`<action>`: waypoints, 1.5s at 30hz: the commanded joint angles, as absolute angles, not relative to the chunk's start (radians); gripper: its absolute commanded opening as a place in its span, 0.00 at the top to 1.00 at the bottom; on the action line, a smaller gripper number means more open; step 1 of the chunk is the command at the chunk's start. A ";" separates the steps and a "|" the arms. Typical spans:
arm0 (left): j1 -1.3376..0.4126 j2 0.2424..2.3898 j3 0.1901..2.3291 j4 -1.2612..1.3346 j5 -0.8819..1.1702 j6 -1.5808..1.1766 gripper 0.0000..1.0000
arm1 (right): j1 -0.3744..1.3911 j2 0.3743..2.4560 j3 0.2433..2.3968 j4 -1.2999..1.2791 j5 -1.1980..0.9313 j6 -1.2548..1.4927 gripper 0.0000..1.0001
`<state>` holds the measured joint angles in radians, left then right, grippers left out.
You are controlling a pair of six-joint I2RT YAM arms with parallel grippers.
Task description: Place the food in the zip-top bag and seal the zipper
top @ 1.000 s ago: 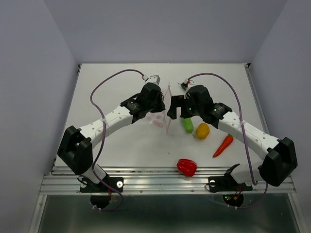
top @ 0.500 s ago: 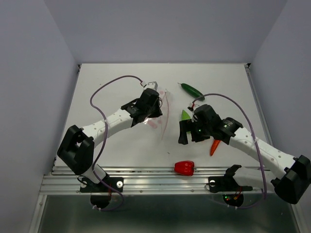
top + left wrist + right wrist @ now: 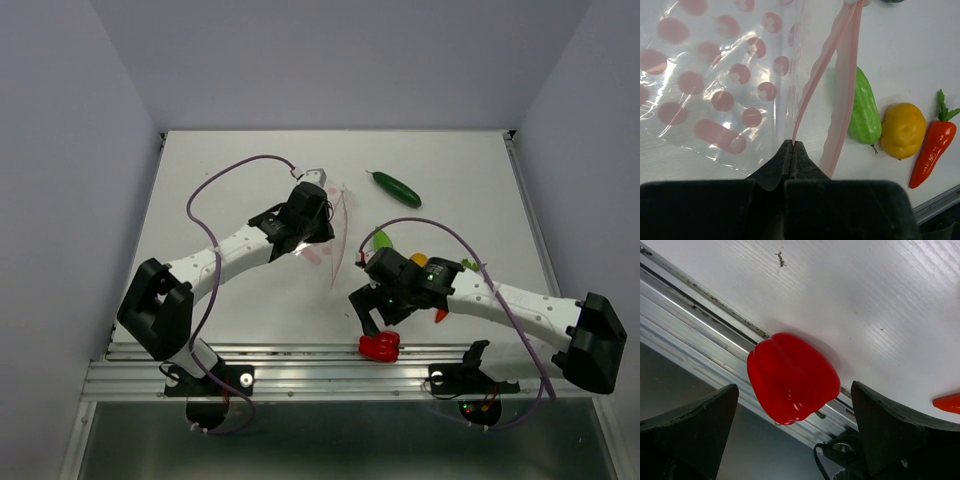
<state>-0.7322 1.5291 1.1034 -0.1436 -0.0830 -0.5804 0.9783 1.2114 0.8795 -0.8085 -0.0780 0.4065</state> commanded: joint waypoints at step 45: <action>-0.732 1.497 1.152 -0.135 -0.060 -0.566 1.00 | 0.844 1.146 0.963 -0.314 0.163 0.638 0.64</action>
<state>-0.7322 1.5295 1.1114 -0.1352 -0.0498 -0.5591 0.9298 1.2102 0.9527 -0.5831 0.1928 0.5743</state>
